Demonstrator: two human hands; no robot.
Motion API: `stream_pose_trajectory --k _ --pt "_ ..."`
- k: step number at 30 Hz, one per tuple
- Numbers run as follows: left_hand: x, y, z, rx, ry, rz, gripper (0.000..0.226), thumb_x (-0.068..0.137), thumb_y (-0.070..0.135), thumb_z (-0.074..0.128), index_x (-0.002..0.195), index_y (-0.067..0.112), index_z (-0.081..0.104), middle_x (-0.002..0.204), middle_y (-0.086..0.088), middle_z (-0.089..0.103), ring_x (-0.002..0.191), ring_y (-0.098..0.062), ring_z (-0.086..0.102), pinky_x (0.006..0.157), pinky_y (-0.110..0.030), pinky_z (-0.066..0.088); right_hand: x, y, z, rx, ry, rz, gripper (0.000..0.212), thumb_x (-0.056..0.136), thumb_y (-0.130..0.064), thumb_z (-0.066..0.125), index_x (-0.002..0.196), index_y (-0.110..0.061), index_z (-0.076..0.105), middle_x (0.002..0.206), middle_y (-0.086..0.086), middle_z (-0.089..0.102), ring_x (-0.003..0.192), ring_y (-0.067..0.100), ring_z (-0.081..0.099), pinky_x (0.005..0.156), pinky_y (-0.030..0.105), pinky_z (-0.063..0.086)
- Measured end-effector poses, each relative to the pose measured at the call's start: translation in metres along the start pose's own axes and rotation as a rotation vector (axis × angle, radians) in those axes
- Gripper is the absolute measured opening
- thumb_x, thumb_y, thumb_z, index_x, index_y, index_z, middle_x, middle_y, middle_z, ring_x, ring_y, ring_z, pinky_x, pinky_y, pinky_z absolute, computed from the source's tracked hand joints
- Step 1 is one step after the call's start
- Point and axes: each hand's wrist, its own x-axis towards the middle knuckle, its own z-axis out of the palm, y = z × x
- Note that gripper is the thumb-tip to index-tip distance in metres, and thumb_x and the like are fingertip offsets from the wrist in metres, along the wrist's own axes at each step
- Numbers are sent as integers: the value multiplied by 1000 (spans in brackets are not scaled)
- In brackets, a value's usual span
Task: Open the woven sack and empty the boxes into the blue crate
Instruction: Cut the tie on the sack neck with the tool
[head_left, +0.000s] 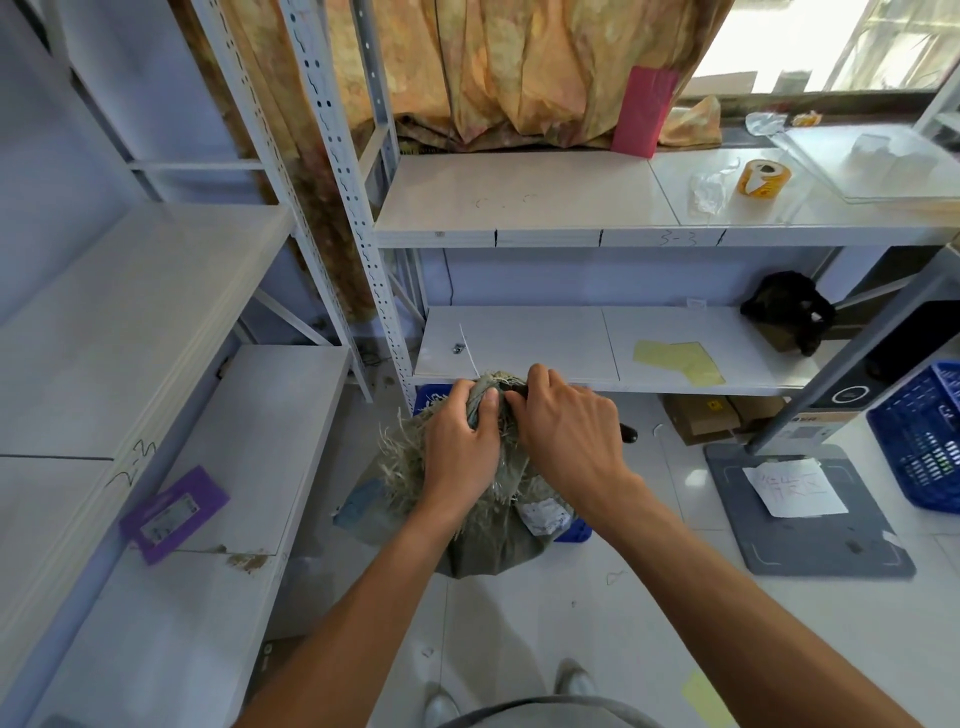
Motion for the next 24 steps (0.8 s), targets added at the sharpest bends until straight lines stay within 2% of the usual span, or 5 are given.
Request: stream_pose_trajectory --k 5,14,18,21,24 --pt "-3 3 6 -43 52 -18 23 103 35 49 89 19 57 79 4 66 75 -12 61 68 -35 47 -8 -10 11 66 -28 78 23 106 -27 40 97 -10 53 88 7 63 66 25 64 51 32 32" --pt "0 6 1 22 -10 -11 23 104 35 45 85 23 50 74 8 57 70 -10 55 63 -34 39 -2 -1 4 -29 -2 11 31 105 -35 42 95 -12 61 84 6 66 66 28 66 52 32 29" --pt "5 7 -8 92 -80 56 26 104 41 43 91 20 53 73 4 57 69 -15 57 64 -40 45 -2 12 -1 -67 24 -62 32 104 -39 44 98 -13 61 84 3 65 64 25 65 50 31 32" --pt "7 17 -10 82 -111 84 26 104 37 45 86 18 50 66 4 50 60 -15 49 59 -38 40 -1 21 -4 -64 30 -1 35 104 -42 41 99 -14 61 85 2 65 67 26 65 52 33 42" --pt "10 31 -10 115 -148 123 26 105 35 45 88 15 49 68 1 52 63 -17 51 58 -35 39 0 19 -8 -75 20 44 35 104 -42 40 99 -15 62 87 2 66 68 26 65 53 32 41"
